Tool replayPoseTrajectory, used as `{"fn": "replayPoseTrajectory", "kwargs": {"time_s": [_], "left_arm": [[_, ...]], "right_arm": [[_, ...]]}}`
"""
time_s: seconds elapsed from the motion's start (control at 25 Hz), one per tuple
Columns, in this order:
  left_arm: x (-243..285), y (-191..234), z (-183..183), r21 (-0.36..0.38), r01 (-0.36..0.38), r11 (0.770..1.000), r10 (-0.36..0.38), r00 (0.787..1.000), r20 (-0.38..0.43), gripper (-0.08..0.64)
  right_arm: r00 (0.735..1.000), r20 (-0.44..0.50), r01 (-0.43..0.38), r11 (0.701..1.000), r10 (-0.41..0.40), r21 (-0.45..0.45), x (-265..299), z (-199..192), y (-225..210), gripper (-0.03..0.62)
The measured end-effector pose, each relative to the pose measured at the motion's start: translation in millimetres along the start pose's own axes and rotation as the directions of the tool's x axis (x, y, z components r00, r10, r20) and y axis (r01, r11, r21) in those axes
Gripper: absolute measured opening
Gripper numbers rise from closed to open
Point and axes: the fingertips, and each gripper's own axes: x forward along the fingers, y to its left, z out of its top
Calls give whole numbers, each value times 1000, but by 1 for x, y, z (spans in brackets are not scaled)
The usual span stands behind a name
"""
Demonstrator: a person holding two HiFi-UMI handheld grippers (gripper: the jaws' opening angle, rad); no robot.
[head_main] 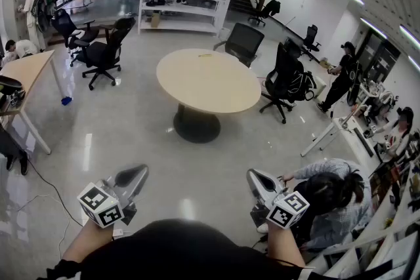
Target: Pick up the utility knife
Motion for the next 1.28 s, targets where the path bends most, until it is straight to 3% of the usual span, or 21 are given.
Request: {"fn": "replayPoseTrajectory", "kwargs": {"time_s": [0.84, 1.28], "left_arm": [[-21, 12, -3, -38, -21, 999, 22, 999, 36, 0], [-103, 96, 16, -46, -71, 996, 73, 997, 35, 0]], "right_arm": [[1000, -2, -1, 1000, 1, -26, 13, 0, 13, 15], [1000, 5, -11, 1000, 11, 0, 93, -5, 71, 15]]}}
